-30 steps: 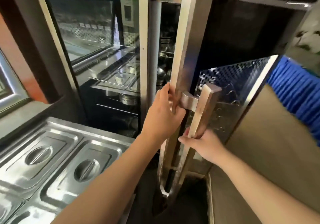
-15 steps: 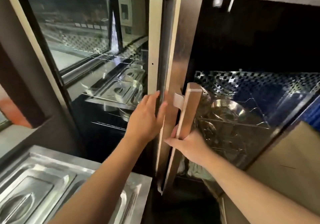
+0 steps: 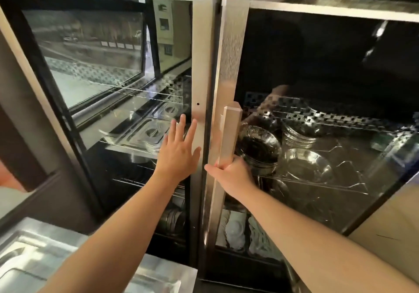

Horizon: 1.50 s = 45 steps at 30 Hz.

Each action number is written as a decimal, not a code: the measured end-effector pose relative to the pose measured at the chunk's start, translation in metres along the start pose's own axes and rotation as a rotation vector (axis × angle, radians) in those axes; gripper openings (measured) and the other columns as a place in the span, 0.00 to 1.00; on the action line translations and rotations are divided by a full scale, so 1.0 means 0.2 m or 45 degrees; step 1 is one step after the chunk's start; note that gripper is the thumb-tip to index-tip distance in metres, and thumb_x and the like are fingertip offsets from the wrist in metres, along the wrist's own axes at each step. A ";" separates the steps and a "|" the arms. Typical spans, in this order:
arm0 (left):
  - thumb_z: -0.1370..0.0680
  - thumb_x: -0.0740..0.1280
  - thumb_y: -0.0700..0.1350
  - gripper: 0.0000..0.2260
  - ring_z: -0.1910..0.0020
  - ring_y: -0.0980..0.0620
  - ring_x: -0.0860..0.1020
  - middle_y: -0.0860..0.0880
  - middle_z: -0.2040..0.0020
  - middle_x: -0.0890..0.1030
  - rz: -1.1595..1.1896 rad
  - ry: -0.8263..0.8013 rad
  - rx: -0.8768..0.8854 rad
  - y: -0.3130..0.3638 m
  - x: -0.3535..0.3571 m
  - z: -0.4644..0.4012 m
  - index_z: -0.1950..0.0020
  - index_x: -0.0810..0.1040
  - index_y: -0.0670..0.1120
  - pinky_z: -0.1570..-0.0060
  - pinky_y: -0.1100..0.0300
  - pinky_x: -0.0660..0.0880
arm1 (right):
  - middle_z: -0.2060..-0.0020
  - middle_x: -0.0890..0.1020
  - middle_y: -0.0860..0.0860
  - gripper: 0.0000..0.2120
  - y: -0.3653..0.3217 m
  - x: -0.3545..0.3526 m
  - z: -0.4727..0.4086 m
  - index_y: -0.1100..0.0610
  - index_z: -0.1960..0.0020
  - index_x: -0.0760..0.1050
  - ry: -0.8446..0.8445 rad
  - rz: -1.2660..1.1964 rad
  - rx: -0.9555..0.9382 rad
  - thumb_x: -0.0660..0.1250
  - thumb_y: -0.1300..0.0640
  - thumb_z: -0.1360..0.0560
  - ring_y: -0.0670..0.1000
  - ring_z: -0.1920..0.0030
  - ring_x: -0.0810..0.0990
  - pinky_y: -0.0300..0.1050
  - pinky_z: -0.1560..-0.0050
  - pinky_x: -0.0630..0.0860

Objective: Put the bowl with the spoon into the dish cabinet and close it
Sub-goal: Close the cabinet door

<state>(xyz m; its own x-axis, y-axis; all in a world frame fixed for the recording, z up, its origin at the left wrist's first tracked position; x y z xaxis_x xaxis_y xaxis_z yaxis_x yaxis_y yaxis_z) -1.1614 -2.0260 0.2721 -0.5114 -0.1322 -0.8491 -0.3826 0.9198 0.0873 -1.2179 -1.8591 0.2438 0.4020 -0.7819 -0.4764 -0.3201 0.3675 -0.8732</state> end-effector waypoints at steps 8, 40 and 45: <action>0.19 0.51 0.60 0.33 0.20 0.39 0.40 0.43 0.18 0.40 -0.016 0.044 -0.063 0.03 0.07 0.00 0.18 0.40 0.51 0.25 0.40 0.51 | 0.65 0.80 0.26 0.12 -0.05 -0.01 -0.09 0.44 0.62 0.79 0.058 0.057 -0.085 0.71 0.36 0.34 0.31 0.64 0.80 0.36 0.68 0.73; 0.18 0.58 0.56 0.34 0.21 0.35 0.41 0.36 0.19 0.47 -0.032 0.157 -0.054 0.06 0.10 -0.02 0.18 0.45 0.45 0.24 0.41 0.43 | 0.64 0.87 0.47 0.16 -0.02 0.01 -0.23 0.51 0.58 0.82 0.249 0.010 -0.416 0.64 0.41 0.34 0.50 0.63 0.85 0.45 0.64 0.84; 0.20 0.60 0.53 0.36 0.20 0.37 0.43 0.41 0.18 0.44 0.030 0.041 -0.051 0.06 0.02 0.00 0.18 0.44 0.50 0.24 0.40 0.51 | 0.68 0.84 0.40 0.12 -0.03 0.03 -0.19 0.46 0.61 0.80 0.018 0.001 -0.319 0.65 0.39 0.32 0.43 0.64 0.84 0.48 0.61 0.84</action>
<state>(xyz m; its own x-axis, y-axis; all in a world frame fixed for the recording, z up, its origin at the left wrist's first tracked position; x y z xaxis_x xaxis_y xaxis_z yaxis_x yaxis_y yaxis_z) -1.1674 -2.0142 0.2700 -0.5450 -0.1228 -0.8294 -0.4000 0.9075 0.1285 -1.2472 -1.8853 0.2500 0.3905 -0.7891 -0.4743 -0.5237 0.2333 -0.8193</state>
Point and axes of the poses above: each hand's wrist, its own z-axis away from the middle knuckle, its own x-axis out of the palm, y = z × x, the point moved 9 cm from there along -z, towards the middle knuckle
